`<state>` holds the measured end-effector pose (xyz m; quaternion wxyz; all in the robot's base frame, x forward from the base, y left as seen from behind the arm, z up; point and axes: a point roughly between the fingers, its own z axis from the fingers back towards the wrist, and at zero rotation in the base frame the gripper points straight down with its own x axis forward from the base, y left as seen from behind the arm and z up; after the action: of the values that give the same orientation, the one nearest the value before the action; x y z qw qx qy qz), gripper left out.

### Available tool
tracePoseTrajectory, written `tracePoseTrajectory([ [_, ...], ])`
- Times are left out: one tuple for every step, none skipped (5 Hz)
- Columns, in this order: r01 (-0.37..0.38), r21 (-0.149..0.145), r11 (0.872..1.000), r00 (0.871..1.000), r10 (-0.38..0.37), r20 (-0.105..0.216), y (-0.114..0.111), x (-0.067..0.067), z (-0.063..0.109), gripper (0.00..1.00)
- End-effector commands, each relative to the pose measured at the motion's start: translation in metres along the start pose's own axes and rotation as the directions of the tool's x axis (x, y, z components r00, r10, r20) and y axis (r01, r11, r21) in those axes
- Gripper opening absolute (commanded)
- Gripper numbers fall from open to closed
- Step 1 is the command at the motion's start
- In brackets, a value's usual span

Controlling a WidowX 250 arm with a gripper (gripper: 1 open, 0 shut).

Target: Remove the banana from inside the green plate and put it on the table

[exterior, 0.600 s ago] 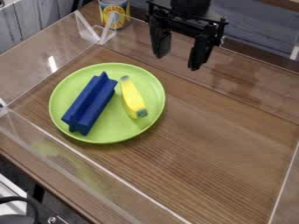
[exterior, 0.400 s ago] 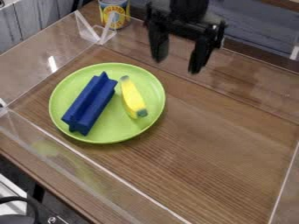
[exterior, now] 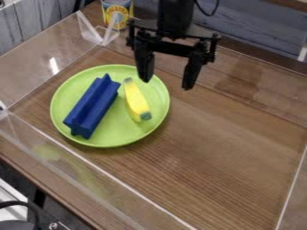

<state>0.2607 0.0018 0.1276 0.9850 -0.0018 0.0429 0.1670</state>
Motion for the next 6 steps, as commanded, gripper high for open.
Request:
tracePoseTrajectory([
  [-0.094, -0.025, 0.995, 0.994, 0.095, 0.055, 0.012, 0.003, 0.006, 1.0],
  [-0.12, -0.038, 0.992, 0.99, 0.123, 0.073, 0.016, 0.006, 0.006, 1.0],
  [-0.154, -0.038, 0.987, 0.984, 0.156, 0.081, 0.023, 0.018, 0.002, 1.0],
  [-0.188, -0.04, 0.981, 0.976, 0.191, 0.101, 0.033, 0.03, -0.003, 1.0],
  [-0.189, -0.041, 0.981, 0.974, 0.193, 0.118, 0.029, 0.031, -0.004, 1.0],
  [-0.193, -0.037, 0.98, 0.972, 0.197, 0.125, 0.021, 0.031, -0.004, 1.0],
])
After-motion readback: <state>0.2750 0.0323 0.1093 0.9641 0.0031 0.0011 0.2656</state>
